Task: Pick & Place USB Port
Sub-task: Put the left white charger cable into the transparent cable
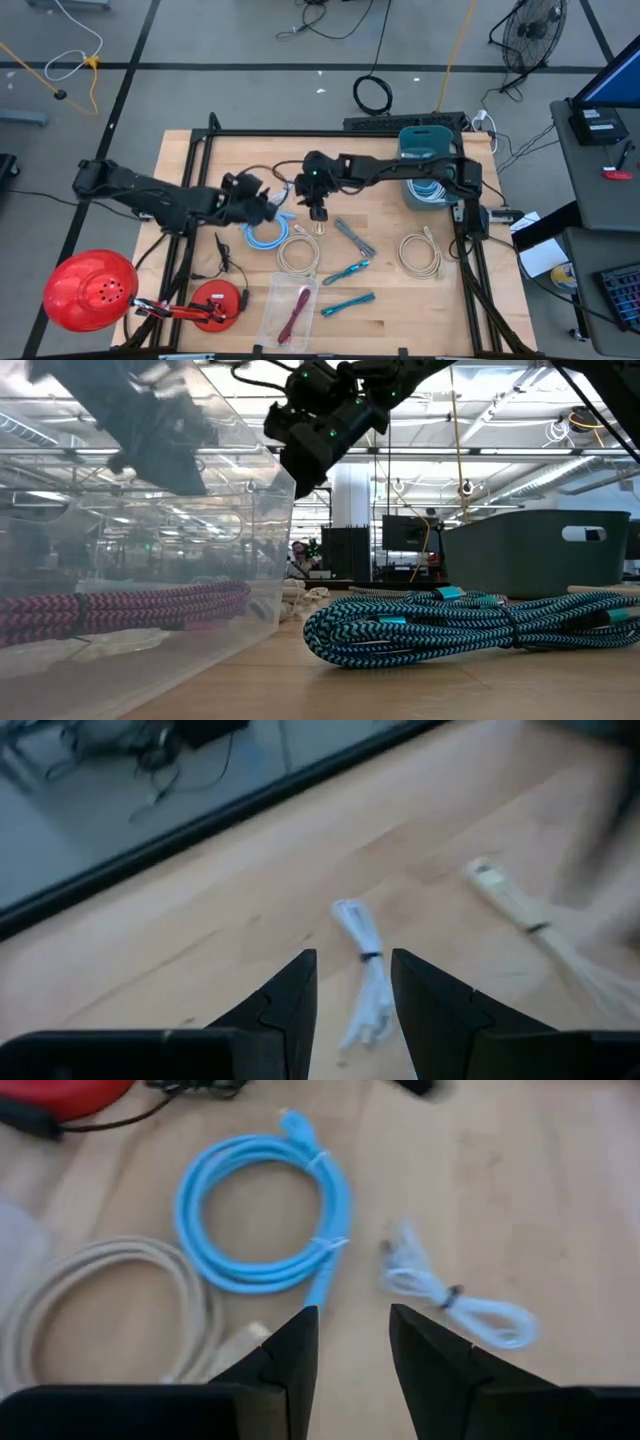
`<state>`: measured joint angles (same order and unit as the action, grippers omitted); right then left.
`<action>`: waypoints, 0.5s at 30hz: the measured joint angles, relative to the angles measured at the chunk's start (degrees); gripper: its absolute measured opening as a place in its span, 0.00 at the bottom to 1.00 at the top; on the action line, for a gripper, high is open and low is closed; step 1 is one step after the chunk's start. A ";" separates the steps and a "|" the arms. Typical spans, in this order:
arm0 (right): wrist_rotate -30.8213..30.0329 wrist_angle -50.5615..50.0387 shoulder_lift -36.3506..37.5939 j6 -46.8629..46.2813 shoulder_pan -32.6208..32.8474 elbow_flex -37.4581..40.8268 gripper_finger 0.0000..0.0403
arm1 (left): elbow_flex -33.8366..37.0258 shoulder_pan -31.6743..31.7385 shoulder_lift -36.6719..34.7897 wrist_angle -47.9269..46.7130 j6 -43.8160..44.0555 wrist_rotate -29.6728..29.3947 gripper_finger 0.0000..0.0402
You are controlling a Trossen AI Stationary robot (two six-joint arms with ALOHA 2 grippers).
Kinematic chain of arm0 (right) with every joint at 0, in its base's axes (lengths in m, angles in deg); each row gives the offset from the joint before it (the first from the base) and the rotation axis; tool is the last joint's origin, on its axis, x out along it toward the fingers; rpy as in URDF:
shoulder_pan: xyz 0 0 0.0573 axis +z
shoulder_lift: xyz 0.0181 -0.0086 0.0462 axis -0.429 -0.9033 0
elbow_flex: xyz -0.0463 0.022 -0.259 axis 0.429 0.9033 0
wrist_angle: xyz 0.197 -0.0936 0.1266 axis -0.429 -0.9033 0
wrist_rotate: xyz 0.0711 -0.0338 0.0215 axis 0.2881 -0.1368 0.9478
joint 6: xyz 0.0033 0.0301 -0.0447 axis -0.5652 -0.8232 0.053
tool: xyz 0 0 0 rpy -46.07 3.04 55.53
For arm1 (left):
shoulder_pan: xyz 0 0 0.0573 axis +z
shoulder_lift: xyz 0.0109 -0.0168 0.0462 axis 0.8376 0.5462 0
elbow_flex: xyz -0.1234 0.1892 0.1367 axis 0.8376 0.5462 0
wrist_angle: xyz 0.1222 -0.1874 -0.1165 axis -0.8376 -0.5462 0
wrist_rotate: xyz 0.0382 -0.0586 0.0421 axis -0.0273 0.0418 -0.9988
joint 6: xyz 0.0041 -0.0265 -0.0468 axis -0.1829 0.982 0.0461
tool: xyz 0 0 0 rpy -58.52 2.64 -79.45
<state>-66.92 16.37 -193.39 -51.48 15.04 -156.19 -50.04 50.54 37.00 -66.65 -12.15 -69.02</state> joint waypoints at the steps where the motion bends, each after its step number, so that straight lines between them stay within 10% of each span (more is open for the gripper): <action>1: 0.00 -0.27 -0.02 -1.13 0.50 0.02 0.30 | 0.02 1.99 0.44 0.19 -1.13 1.58 0.33; 15: -0.12 -9.06 0.51 -10.19 9.98 0.02 0.28 | 0.08 15.99 12.38 7.50 -11.46 12.01 0.41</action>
<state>-67.05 7.31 -192.87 -61.67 25.02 -156.17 -49.95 66.53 49.38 -59.15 -23.62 -57.01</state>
